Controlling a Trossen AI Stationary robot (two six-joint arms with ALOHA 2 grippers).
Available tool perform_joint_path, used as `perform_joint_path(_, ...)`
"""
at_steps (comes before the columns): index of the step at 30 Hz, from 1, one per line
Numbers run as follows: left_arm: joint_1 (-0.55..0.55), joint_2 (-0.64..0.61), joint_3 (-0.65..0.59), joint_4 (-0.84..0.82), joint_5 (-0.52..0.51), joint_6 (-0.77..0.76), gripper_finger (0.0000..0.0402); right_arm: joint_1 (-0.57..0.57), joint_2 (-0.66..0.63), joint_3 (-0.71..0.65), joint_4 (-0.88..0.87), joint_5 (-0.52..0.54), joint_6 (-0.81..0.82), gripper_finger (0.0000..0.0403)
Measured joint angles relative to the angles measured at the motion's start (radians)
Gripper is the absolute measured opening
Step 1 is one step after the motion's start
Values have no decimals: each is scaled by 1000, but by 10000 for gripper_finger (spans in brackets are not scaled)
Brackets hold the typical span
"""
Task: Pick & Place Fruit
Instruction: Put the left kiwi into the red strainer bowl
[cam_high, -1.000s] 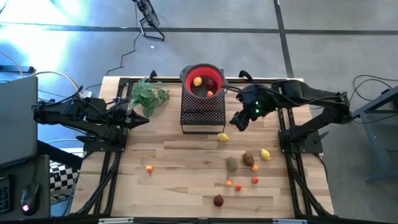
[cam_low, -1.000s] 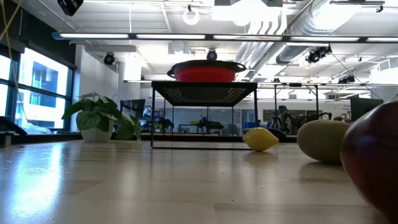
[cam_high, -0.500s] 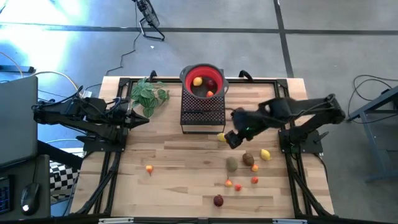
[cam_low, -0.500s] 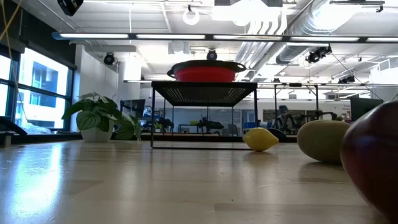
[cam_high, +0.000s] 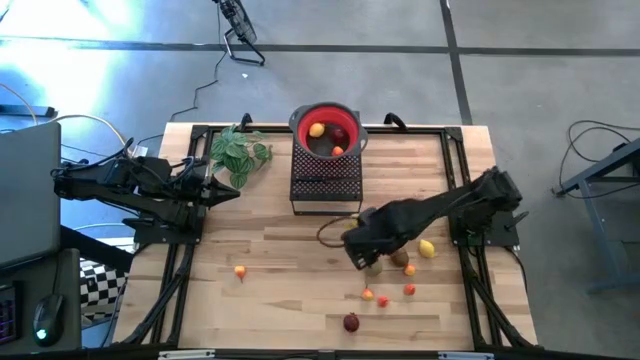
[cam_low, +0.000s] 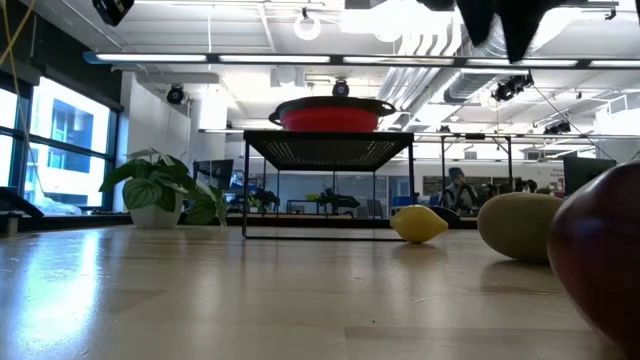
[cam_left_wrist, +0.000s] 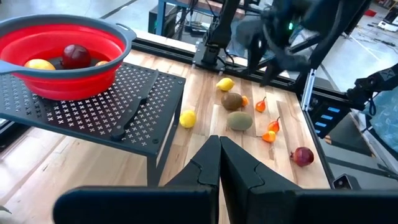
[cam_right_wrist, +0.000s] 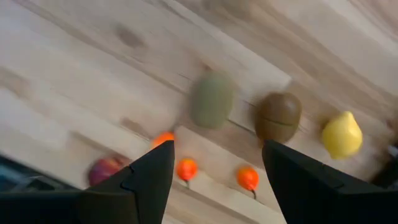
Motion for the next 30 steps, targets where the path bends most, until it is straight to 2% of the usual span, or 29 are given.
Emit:
perform_joint_path(3, 0, 0, 0, -6, 0, 2, 0, 3, 53, 0, -19, -40, -5, 236)
perform_joint_path(8, 0, 0, 0, -44, 0, 0, 0, -1, 99, 0, 6, -42, -7, 236)
perform_joint_path(15, 0, 0, 0, -111, 0, -15, 0, -1, 106, 0, 47, 6, -52, 236)
perform_joint_path(20, 0, 0, 0, -117, 0, -15, 0, 5, 106, 0, 22, -21, -48, 236)
perform_joint_path(30, 0, 0, 0, -117, 0, -35, 0, 110, 106, 0, 25, -4, 187, 236)
